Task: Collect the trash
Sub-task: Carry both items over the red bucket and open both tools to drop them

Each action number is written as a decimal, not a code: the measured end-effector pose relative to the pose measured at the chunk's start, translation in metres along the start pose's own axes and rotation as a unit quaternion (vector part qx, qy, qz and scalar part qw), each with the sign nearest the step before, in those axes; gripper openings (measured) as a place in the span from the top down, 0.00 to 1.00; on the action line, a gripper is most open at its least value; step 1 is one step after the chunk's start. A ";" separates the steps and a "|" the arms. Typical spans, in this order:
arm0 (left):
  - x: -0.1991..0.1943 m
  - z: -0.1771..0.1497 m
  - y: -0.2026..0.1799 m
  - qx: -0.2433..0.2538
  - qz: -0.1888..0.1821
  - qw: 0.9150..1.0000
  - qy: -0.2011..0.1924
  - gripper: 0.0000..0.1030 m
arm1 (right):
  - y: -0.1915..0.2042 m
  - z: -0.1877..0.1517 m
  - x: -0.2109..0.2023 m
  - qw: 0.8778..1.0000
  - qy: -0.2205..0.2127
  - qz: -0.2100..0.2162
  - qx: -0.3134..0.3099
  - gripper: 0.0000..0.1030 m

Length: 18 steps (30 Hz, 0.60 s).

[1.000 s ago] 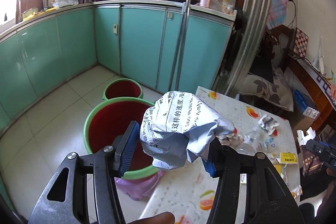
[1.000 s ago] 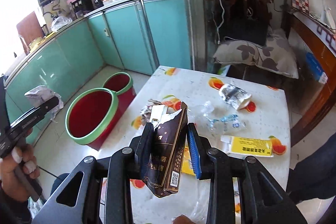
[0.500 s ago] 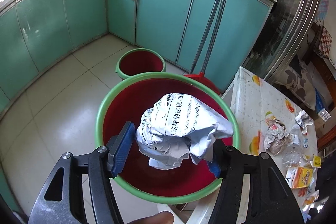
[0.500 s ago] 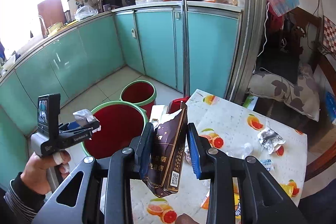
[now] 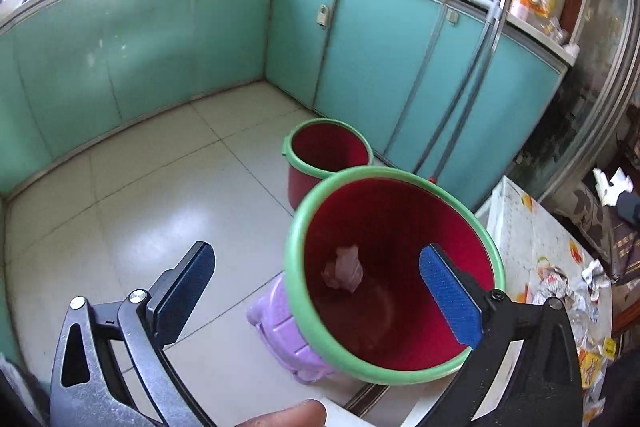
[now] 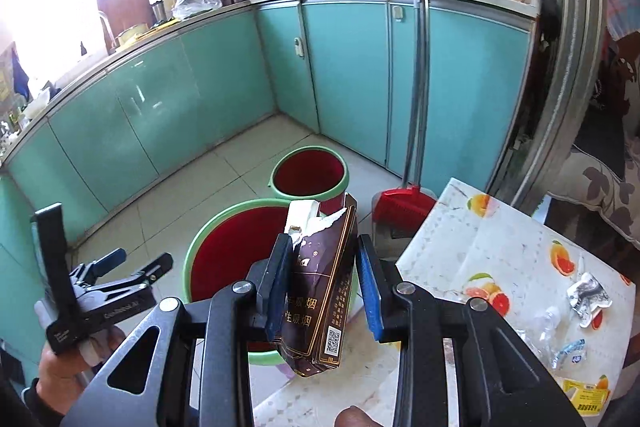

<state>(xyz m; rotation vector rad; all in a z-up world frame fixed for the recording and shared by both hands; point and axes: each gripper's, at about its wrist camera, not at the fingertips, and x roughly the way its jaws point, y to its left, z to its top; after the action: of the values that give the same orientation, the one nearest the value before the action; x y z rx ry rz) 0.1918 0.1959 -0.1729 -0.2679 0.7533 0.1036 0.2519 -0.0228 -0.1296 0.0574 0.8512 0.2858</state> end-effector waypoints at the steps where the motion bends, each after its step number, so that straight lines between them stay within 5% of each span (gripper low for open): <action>1: -0.005 0.000 0.009 -0.014 0.004 1.000 -0.007 0.00 | 0.007 0.001 0.009 1.000 0.004 0.004 -0.005 0.71; 7: -0.031 -0.003 0.046 -0.064 0.028 0.997 -0.031 0.00 | 0.041 -0.001 0.062 0.998 0.040 0.026 -0.035 0.71; 18: -0.047 -0.007 0.068 -0.074 0.041 0.995 -0.043 0.00 | 0.057 -0.022 0.120 0.995 0.089 0.019 -0.051 0.64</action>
<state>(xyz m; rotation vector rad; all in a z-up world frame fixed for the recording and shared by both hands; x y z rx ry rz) 0.1406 0.2599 -0.1591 -0.3721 0.6728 0.2485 0.2972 0.0627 -0.2225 -0.0480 1.0112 0.3728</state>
